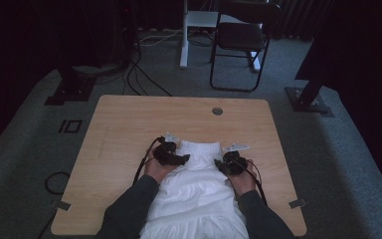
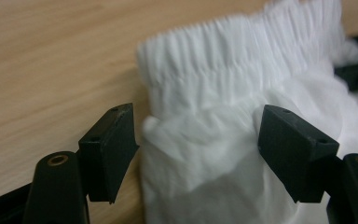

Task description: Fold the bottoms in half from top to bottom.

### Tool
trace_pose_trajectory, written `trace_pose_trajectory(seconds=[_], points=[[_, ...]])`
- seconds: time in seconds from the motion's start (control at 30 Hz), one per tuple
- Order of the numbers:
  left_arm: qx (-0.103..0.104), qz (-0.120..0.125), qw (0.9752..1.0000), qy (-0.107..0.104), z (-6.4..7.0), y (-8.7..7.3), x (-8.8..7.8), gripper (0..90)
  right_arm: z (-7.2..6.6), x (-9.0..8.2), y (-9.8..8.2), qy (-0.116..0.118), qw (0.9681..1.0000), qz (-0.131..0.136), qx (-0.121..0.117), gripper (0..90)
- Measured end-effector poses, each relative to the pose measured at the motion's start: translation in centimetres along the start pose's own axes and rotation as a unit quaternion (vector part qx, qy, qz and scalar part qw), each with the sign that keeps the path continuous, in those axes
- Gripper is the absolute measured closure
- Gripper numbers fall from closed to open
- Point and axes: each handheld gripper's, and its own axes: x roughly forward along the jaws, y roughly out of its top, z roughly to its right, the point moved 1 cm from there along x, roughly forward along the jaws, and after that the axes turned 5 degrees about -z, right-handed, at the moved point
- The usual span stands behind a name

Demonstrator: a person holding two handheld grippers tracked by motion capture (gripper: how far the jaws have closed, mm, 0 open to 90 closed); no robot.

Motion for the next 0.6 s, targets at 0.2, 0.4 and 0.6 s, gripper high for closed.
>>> trace_pose_trajectory(seconds=[0.2,0.4,0.6], points=[[0.019,-0.011,0.9997,0.014,0.2,-0.7,0.6,33.4,0.0,0.0,0.0,-0.001,1.0000,-0.001,0.001,64.9],[0.030,-0.012,0.9991,0.028,0.4,-0.8,0.5,40.2,1.0,-0.3,0.8,0.024,0.9997,0.004,0.009,49.9],[0.032,-0.008,0.9989,0.032,0.5,-0.9,0.5,40.2,0.8,-0.2,2.3,0.017,0.9998,0.010,-0.011,21.6]])
